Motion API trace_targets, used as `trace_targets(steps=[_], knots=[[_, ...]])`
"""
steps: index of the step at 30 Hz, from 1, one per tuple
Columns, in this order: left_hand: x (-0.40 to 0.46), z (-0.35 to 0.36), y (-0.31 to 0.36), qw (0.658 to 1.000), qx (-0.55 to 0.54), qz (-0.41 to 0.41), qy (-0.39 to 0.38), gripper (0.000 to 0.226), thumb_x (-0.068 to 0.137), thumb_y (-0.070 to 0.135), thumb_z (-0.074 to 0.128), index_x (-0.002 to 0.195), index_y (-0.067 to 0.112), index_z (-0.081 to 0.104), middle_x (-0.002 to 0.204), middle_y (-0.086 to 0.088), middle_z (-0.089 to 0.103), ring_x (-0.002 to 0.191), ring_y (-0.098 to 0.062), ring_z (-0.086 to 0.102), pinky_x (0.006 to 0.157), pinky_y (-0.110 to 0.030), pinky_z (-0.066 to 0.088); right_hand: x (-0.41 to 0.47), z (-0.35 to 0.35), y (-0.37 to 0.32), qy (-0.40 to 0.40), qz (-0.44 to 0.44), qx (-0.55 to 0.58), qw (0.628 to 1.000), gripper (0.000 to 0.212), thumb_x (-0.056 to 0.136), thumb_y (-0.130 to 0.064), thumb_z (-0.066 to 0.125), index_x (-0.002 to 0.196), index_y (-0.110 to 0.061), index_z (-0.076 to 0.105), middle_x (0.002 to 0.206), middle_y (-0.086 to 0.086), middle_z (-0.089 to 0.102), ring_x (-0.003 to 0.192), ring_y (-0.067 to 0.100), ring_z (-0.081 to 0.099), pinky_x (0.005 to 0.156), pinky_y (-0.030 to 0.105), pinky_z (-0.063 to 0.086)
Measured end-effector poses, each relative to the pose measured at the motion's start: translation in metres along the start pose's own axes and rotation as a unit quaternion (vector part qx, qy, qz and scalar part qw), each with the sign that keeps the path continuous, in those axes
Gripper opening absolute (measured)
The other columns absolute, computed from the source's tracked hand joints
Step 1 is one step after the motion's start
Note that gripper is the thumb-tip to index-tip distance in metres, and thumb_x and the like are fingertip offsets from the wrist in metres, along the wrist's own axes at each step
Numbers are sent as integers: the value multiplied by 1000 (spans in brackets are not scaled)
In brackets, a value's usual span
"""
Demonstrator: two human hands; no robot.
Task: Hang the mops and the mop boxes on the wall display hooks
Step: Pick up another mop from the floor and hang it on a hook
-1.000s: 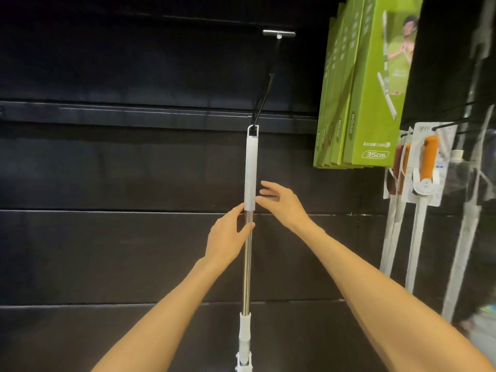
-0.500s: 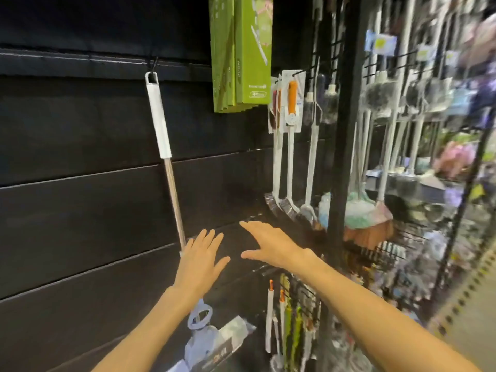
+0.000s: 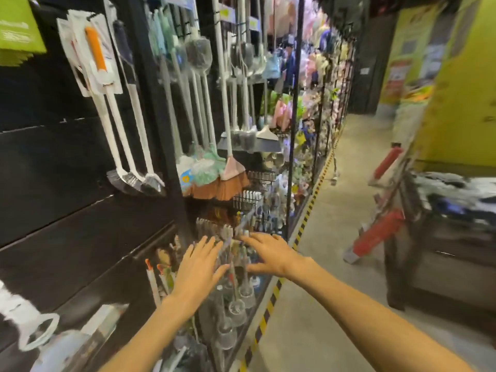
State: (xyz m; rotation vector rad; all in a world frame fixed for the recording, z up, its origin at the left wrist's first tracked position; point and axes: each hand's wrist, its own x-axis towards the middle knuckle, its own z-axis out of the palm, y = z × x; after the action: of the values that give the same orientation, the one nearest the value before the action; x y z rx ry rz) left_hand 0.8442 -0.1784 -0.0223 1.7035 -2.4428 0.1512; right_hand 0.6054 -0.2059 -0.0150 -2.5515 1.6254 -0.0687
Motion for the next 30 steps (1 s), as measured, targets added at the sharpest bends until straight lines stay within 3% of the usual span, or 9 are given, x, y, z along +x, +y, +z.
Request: trace_targets(steps=[4, 7, 12, 15, 17, 21, 25, 30], knots=[[55, 25, 97, 998, -23, 48, -37, 73, 107, 63, 31, 167, 25, 16, 175, 1, 11, 163, -20, 6, 130, -41, 9, -58, -1, 98, -17, 79, -6, 997, 92, 99, -64, 60, 169, -26, 14, 174, 8, 20, 158, 32, 25, 124, 59, 25], [95, 43, 172, 995, -38, 84, -40, 74, 106, 62, 32, 167, 24, 16, 175, 0, 11, 163, -21, 5, 131, -42, 7, -98, -1, 175, -17, 130, -16, 991, 92, 98, -65, 59, 169, -24, 16, 172, 11, 25, 155, 35, 30, 122, 58, 30], [157, 64, 283, 986, -78, 135, -54, 101, 87, 85, -3, 167, 26, 18, 175, 2, 14, 163, -20, 7, 131, -45, 9, -162, -8, 283, -5, 194, -17, 981, 88, 98, -66, 58, 165, -22, 23, 168, 8, 31, 152, 34, 33, 119, 56, 33], [197, 73, 340, 981, -93, 166, -43, 74, 104, 68, 27, 165, 26, 24, 174, 2, 18, 163, -21, 9, 131, -46, 12, -189, -15, 339, 12, 232, -14, 973, 88, 97, -65, 59, 165, -23, 24, 167, 6, 33, 154, 31, 32, 120, 54, 31], [222, 78, 372, 976, -96, 192, -38, 70, 106, 62, 37, 164, 25, 27, 173, 0, 22, 162, -22, 13, 129, -45, 14, -201, -17, 371, 20, 255, -4, 967, 88, 96, -65, 61, 165, -24, 25, 166, 5, 35, 155, 29, 31, 121, 53, 30], [283, 99, 416, 968, -96, 227, -43, 77, 102, 68, 23, 163, 23, 31, 172, -3, 26, 161, -25, 19, 128, -48, 18, -203, -24, 433, 29, 288, -4, 957, 88, 97, -65, 60, 166, -25, 24, 168, 4, 33, 157, 27, 28, 123, 53, 26], [356, 124, 436, 962, -99, 251, -33, 67, 106, 58, 42, 162, 22, 34, 170, -4, 31, 160, -26, 23, 127, -49, 23, -175, -29, 494, 22, 314, 1, 949, 90, 97, -67, 57, 168, -27, 19, 172, 3, 26, 160, 25, 22, 128, 54, 17], [460, 148, 445, 957, -123, 255, -57, 69, 107, 60, 36, 165, 26, 22, 174, 0, 16, 162, -22, 9, 131, -45, 15, -106, -45, 564, 17, 325, -18, 946, 88, 99, -62, 58, 168, -24, 20, 170, 3, 29, 160, 25, 22, 127, 52, 20]])
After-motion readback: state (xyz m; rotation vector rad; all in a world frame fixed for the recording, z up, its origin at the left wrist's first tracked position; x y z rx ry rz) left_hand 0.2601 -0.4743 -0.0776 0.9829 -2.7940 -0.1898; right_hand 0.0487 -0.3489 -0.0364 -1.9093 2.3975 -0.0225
